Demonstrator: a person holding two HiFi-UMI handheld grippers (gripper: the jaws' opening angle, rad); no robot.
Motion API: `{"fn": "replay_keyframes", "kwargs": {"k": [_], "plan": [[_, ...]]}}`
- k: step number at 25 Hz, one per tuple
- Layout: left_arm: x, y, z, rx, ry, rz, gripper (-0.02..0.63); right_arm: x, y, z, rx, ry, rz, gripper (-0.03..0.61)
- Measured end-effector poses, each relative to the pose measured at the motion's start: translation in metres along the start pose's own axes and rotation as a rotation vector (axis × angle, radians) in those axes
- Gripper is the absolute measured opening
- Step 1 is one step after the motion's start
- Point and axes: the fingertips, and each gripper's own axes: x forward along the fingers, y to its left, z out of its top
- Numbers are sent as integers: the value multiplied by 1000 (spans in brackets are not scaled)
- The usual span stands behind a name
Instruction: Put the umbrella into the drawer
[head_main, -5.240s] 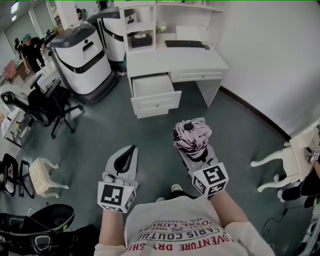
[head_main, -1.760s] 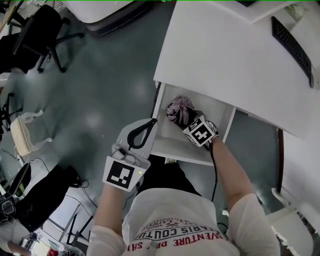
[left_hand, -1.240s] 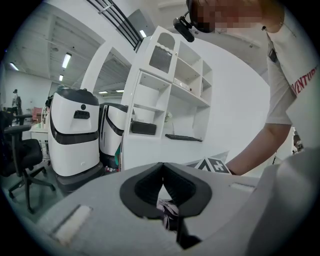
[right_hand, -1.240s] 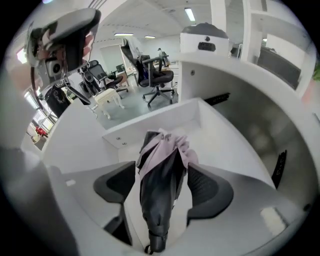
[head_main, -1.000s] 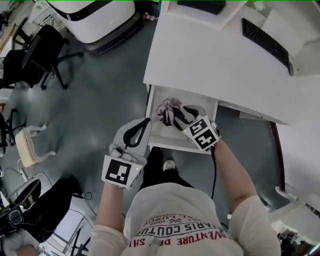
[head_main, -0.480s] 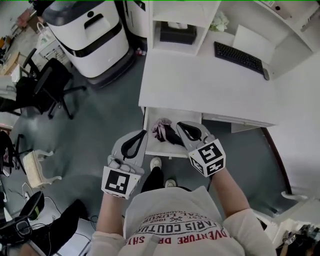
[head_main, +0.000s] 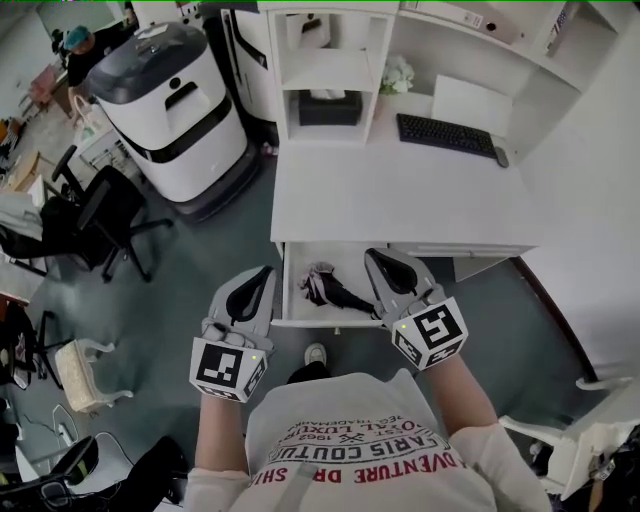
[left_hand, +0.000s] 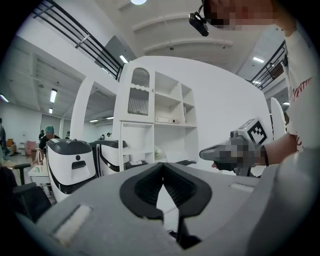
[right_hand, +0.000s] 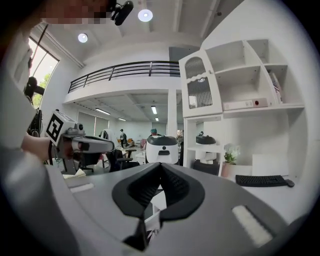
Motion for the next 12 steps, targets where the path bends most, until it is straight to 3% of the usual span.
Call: {"fn": "replay_keyframes", "kwargs": {"k": [12], "plan": [[-4, -12, 18, 37, -38, -23, 5, -13, 4, 10, -8, -43, -37, -1]]}}
